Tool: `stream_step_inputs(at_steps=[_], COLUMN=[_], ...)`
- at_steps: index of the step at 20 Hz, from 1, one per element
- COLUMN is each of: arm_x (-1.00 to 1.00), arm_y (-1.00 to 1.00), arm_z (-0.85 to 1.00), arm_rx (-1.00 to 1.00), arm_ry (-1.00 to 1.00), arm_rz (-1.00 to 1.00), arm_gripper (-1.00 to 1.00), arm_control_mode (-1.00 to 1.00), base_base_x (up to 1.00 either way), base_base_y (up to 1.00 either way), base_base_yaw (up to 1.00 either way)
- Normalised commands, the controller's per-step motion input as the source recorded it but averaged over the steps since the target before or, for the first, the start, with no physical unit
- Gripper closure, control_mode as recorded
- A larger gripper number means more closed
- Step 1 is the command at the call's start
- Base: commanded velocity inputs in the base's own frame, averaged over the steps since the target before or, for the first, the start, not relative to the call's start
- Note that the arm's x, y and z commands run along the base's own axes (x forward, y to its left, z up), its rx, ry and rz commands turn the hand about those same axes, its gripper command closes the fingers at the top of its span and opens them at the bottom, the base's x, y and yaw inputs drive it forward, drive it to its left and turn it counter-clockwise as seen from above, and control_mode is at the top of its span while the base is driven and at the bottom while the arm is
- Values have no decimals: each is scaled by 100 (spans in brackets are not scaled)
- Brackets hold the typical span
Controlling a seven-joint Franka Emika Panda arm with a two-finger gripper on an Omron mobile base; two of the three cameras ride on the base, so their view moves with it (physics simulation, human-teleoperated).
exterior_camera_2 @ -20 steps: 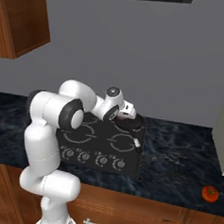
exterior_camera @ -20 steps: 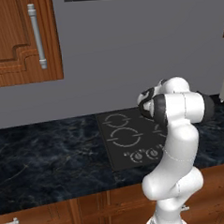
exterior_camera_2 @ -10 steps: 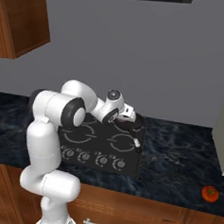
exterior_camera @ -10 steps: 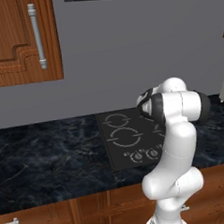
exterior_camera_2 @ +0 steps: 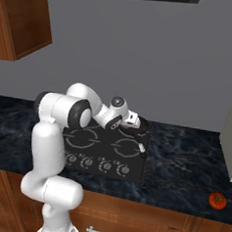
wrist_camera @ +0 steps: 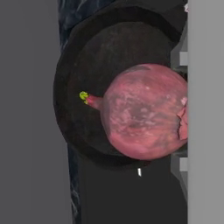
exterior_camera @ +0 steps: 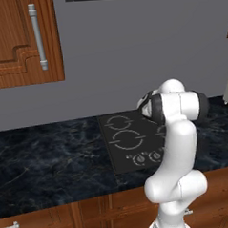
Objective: Place the pan on the rear right burner on the stove. Then place the tomato and the onion in the pan and turn on the rear right burner.
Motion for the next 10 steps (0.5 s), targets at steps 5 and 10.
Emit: stream_step_inputs(at_steps=[5, 10], arm_x=[35, 24], arm_y=[-7, -11], arm_z=[-1, -6], arm_rx=[0, 0], arm_ry=[0, 0], arm_rz=[0, 0], arm_gripper=[100, 100], arm_control_mode=[-100, -100], base_base_x=[0, 0], base_base_y=[0, 0], base_base_yaw=[0, 0])
